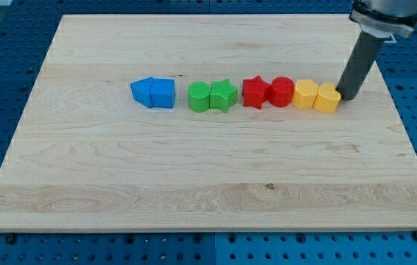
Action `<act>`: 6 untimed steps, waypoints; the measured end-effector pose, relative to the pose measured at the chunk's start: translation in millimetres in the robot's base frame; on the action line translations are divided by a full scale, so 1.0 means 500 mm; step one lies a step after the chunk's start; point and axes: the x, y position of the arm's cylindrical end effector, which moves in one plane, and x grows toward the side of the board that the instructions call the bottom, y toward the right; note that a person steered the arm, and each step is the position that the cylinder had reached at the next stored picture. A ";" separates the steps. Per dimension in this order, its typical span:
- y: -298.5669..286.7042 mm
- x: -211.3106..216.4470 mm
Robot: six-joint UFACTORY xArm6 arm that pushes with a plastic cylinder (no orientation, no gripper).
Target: Separate the blue blocks
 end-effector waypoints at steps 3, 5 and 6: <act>-0.202 -0.057; -0.498 -0.076; -0.634 -0.036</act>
